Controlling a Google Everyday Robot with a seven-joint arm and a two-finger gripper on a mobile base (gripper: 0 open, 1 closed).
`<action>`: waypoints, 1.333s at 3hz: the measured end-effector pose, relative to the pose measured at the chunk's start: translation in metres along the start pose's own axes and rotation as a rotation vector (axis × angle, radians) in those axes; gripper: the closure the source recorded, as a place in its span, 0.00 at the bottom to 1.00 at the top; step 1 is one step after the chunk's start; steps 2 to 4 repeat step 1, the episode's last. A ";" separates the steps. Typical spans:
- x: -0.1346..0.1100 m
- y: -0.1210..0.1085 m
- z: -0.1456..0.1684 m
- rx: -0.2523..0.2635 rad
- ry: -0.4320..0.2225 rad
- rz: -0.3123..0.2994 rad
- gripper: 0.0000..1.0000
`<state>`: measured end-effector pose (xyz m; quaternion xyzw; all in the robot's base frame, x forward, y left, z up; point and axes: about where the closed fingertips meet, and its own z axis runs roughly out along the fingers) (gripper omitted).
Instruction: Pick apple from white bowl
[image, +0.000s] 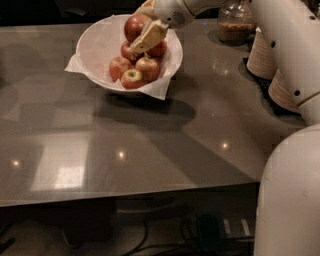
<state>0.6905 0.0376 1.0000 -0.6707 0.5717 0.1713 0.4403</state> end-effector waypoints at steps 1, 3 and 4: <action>-0.023 0.013 -0.037 -0.041 -0.036 -0.044 1.00; -0.023 0.013 -0.037 -0.041 -0.036 -0.044 1.00; -0.023 0.013 -0.037 -0.041 -0.036 -0.044 1.00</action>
Offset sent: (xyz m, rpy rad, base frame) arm 0.0000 0.0000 0.0000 0.0000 0.0000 0.0000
